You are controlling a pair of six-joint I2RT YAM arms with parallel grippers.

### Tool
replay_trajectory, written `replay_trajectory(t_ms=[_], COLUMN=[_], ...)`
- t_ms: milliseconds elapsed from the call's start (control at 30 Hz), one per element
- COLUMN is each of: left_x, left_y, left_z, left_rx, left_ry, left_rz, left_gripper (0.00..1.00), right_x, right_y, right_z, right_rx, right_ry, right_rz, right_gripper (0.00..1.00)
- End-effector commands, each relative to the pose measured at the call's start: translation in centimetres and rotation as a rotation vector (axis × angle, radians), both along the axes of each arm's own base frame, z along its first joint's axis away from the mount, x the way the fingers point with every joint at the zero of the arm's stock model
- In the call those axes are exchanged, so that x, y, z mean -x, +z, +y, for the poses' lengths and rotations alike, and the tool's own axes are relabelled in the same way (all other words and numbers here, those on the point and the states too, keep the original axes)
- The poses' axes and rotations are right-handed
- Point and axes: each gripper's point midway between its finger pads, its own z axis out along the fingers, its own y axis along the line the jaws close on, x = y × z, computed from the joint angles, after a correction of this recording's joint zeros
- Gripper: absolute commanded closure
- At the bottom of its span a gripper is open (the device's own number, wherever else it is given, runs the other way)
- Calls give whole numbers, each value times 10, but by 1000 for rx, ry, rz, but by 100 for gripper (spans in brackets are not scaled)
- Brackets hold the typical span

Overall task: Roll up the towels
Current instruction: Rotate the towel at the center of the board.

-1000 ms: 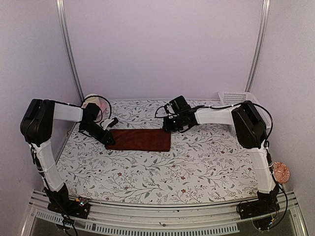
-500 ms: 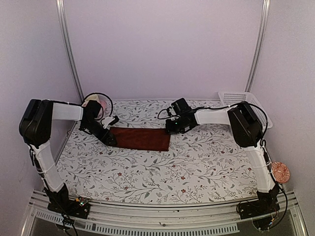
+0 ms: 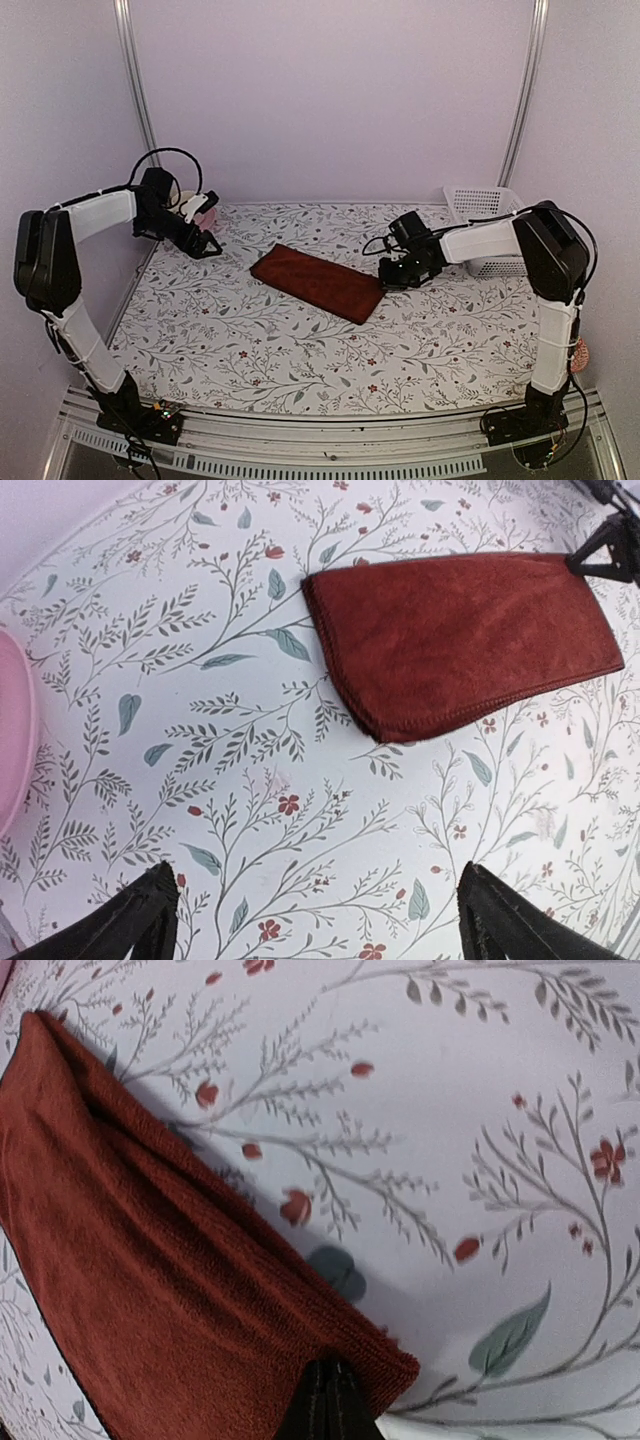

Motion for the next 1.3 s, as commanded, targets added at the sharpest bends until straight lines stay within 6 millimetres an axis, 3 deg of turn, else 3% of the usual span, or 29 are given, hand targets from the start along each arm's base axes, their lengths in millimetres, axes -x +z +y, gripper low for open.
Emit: replay_trajectory(t_ms=[0, 100, 200, 267, 333, 500, 600, 667, 767, 900, 967, 1100, 1267], left_x=[24, 35, 45, 51, 57, 67, 71, 72, 75, 76, 76, 76, 76], left_y=[7, 13, 19, 20, 22, 26, 22, 19, 17, 16, 16, 17, 14], left_z=[18, 34, 44, 48, 52, 54, 54, 55, 55, 57, 57, 59, 60], left_rx=[74, 104, 150, 163, 160, 192, 193, 195, 189, 174, 168, 155, 155], left_ry=[10, 45, 71, 72, 69, 34, 31, 31, 24, 30, 35, 47, 51], left_rz=[56, 45, 35, 25, 9, -26, -19, -15, -22, -35, -40, -55, -55], left_gripper=[3, 3, 3, 3, 3, 3, 3, 3, 3, 3, 3, 3, 3], right_x=[65, 118, 154, 162, 159, 101, 52, 18, -30, -76, -91, -110, -110], right_y=[-1, -3, 4, 17, 44, 146, 166, 168, 163, 146, 144, 113, 87], right_z=[-3, 18, 32, 34, 35, 54, 71, 86, 103, 121, 126, 130, 144], right_rx=[72, 87, 95, 130, 133, 98, 148, 173, 250, 325, 325, 343, 318], right_ry=[60, 178, 259, 275, 266, 201, 180, 171, 152, 151, 149, 165, 243], right_rz=[63, 96, 103, 67, 9, -293, -408, -452, -535, -606, -643, -666, -650], right_gripper=[95, 95, 93, 91, 88, 66, 60, 60, 71, 66, 65, 65, 72])
